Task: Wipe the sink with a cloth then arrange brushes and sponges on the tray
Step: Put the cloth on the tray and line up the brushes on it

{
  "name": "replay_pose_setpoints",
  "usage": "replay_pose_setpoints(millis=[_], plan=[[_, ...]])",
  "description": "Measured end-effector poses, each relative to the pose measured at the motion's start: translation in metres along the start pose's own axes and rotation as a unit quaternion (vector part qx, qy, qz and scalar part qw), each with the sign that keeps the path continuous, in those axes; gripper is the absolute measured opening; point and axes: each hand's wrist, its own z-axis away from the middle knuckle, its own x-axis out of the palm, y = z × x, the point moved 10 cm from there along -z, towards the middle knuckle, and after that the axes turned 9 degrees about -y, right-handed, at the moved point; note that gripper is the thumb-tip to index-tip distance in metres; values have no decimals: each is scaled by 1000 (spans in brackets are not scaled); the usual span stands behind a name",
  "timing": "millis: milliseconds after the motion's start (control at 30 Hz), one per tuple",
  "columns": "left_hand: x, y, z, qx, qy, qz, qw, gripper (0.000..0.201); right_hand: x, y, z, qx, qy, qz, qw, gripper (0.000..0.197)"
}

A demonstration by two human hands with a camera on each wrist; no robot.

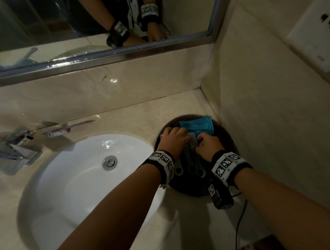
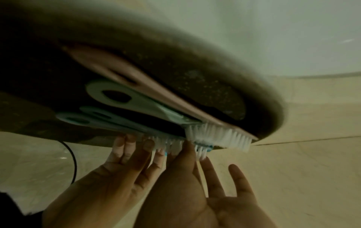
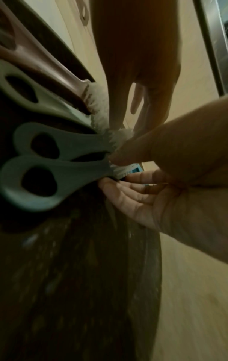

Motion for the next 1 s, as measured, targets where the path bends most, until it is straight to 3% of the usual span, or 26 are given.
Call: replay_pose_setpoints(millis=[233,500,767,1000], plan=[[-2,0,-5,23,-36,16,999,41,-7,-6,-8,-4,19,0,1000,32],[7,-6,7,0,-42,49,998,48,-6,-6,-2,-8,4,26,1000,32],[-21,-38,50,-83,-21,81,993,56,-21,-53,7,-24,-12,118,993,47],[-38,-107,135,-215,38,150,964,62,-3,-159,31,-148,-22,178,973,49]])
